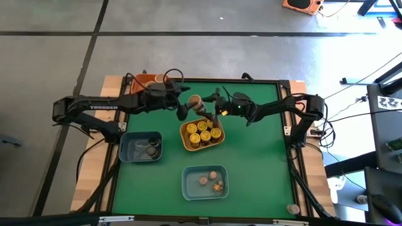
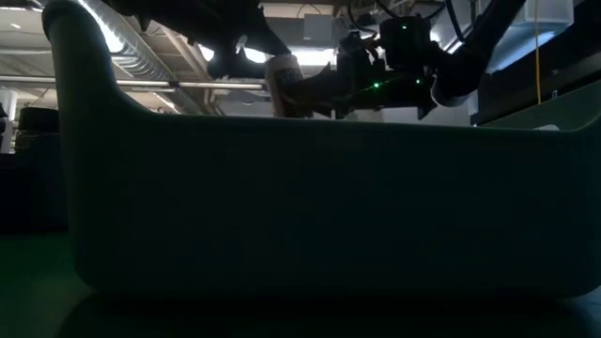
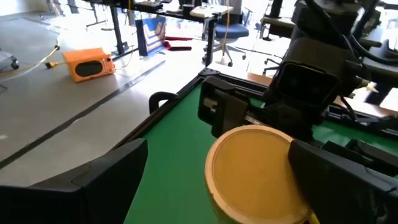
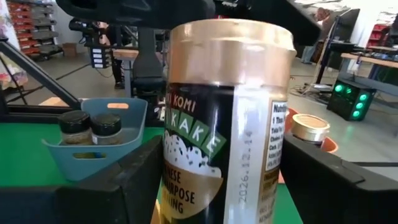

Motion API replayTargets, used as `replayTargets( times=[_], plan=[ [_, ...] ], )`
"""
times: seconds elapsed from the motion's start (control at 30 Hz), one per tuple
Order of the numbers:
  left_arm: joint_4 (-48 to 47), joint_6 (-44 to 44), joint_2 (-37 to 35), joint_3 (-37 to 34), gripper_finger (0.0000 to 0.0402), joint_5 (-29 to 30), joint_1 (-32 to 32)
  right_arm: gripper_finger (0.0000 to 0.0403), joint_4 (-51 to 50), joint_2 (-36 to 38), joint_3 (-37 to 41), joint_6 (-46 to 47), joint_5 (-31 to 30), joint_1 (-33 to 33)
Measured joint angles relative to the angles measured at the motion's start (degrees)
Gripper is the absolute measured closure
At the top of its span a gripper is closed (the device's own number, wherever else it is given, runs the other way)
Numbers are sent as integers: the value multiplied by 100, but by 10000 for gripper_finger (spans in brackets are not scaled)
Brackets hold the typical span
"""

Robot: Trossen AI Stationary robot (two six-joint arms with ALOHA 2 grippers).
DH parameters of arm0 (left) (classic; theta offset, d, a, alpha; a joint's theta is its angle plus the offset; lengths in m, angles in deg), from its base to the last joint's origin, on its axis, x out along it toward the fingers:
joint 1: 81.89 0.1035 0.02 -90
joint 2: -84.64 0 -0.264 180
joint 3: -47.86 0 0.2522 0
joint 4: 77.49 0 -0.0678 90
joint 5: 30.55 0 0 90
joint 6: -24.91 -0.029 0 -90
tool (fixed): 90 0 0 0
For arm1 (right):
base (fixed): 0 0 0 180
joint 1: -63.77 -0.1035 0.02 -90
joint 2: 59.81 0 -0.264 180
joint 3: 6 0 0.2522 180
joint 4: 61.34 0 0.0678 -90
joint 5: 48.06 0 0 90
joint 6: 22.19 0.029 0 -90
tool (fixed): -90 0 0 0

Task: Sort spices by type
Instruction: Put the brown seasoning bottle into the orange bin

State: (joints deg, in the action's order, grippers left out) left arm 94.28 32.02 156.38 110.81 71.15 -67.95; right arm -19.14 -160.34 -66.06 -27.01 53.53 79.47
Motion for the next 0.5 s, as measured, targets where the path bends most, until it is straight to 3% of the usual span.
replayTargets(
  times=[0.5],
  plan=[
    [-96, -281, -215, -13, 11, -133, -85, 116, -49, -2, -170, 14, -266, 11]
  ],
)
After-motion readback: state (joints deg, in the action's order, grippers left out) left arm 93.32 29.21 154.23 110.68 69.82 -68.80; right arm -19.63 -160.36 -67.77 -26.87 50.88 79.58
